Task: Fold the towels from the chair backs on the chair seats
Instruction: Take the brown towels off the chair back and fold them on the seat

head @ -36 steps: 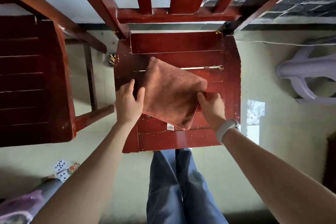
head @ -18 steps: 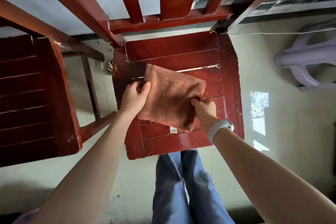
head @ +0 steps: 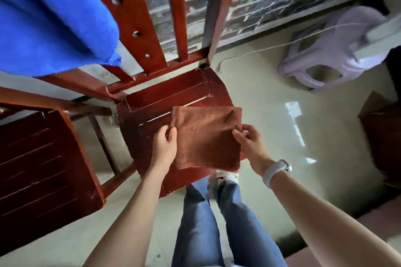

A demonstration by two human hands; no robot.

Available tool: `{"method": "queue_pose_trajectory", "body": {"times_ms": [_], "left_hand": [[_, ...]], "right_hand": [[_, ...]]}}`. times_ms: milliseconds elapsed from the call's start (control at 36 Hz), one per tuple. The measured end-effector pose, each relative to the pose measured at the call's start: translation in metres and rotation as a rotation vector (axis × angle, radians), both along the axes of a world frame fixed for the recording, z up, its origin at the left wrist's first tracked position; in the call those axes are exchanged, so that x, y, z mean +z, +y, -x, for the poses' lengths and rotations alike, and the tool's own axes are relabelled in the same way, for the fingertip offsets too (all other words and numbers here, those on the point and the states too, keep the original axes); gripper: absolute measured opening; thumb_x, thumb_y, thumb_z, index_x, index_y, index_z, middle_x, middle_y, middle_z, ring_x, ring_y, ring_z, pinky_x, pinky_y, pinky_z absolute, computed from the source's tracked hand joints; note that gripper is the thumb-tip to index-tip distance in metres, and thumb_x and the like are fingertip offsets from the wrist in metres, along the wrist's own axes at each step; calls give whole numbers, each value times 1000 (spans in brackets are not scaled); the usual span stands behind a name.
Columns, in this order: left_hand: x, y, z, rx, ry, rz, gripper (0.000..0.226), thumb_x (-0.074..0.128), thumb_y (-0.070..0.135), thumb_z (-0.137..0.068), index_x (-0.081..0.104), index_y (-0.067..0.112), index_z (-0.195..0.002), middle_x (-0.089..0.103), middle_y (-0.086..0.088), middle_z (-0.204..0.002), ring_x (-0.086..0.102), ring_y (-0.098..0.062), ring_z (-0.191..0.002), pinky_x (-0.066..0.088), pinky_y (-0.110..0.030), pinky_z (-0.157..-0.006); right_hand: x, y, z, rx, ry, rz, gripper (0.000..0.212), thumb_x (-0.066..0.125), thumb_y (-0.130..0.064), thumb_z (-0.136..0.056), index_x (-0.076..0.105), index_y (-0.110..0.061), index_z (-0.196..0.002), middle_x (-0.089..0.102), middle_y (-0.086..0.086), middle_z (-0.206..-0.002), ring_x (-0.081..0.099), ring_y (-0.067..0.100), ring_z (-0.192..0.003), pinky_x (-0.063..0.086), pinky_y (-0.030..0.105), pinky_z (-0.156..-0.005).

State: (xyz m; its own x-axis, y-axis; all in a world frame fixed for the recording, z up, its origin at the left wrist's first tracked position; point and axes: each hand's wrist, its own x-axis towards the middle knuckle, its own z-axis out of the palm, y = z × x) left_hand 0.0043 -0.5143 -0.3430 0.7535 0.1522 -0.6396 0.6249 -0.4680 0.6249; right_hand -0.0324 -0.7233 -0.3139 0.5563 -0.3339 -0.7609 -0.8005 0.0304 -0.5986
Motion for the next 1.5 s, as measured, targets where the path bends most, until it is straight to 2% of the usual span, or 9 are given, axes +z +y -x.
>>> {"method": "queue_pose_trajectory", "body": {"times_ms": [194, 333, 444, 639, 806, 917, 1028, 1306, 1500], "left_hand": [[77, -102, -19, -148, -106, 166, 8, 53, 26, -92, 58, 21, -96, 59, 16, -88, 57, -16, -95, 36, -18, -76], [141, -213, -34, -337, -217, 263, 22, 55, 21, -90, 60, 12, -110, 65, 4, -94, 61, -16, -91, 42, -9, -70], [188, -316, -25, -496, -256, 350, 42, 56, 20, -90, 46, 14, -131, 58, 2, -113, 57, -6, -95, 44, -18, -80], [239, -498, 27, -603, -308, 473, 42, 55, 5, -89, 47, 13, -129, 56, -1, -116, 56, -12, -101, 44, -28, -91], [264, -624, 73, -760, -283, 543, 34, 53, 3, -90, 53, 18, -120, 61, -13, -114, 60, -24, -102, 47, -41, -95], [269, -694, 94, -907, -307, 555, 32, 54, 5, -90, 53, 12, -122, 60, -6, -111, 57, -19, -101, 46, -37, -96], [264, -764, 107, -990, -287, 590, 32, 62, 12, -86, 55, 18, -117, 62, -2, -108, 59, -5, -90, 46, -24, -84], [252, -964, 104, -1203, -227, 596, 56, 57, 15, -90, 35, 34, -137, 59, -6, -108, 59, -18, -100, 49, -36, -91], [253, -1093, 108, -1404, -311, 509, 44, 50, 19, -94, 41, 31, -136, 51, 0, -131, 47, -15, -119, 42, -41, -102]], "right_hand": [[83, -82, 15, -259, -180, 45, 23, 55, -15, -91, 54, -1, -109, 51, 0, -73, 51, 18, -75, 43, 28, -68], [136, -175, 43, -458, -266, 21, 13, 53, -15, -92, 55, -9, -103, 58, 11, -94, 55, 20, -85, 45, 34, -78], [173, -268, 82, -571, -336, 18, 16, 51, -13, -91, 56, -12, -106, 62, 9, -99, 56, 18, -85, 43, 36, -76], [227, -429, 168, -745, -450, 90, 19, 49, -9, -91, 56, -15, -108, 65, 6, -99, 57, 20, -83, 39, 33, -66], [251, -522, 234, -924, -481, 104, 15, 51, -15, -93, 57, -18, -106, 65, 6, -100, 62, 14, -78, 47, 18, -50], [252, -570, 263, -1020, -473, 126, 15, 51, -19, -93, 56, -19, -108, 64, 6, -106, 62, 21, -96, 51, 30, -70], [251, -621, 279, -1113, -490, 137, 16, 51, -18, -93, 55, -16, -109, 64, 5, -101, 63, 16, -89, 51, 26, -63], [243, -794, 287, -1278, -462, 208, 15, 53, -17, -91, 57, -17, -106, 64, 3, -101, 62, 18, -93, 50, 30, -70], [230, -906, 291, -1320, -357, 312, 16, 52, -20, -92, 56, -20, -107, 63, 2, -103, 60, 19, -96, 51, 35, -78]]}}
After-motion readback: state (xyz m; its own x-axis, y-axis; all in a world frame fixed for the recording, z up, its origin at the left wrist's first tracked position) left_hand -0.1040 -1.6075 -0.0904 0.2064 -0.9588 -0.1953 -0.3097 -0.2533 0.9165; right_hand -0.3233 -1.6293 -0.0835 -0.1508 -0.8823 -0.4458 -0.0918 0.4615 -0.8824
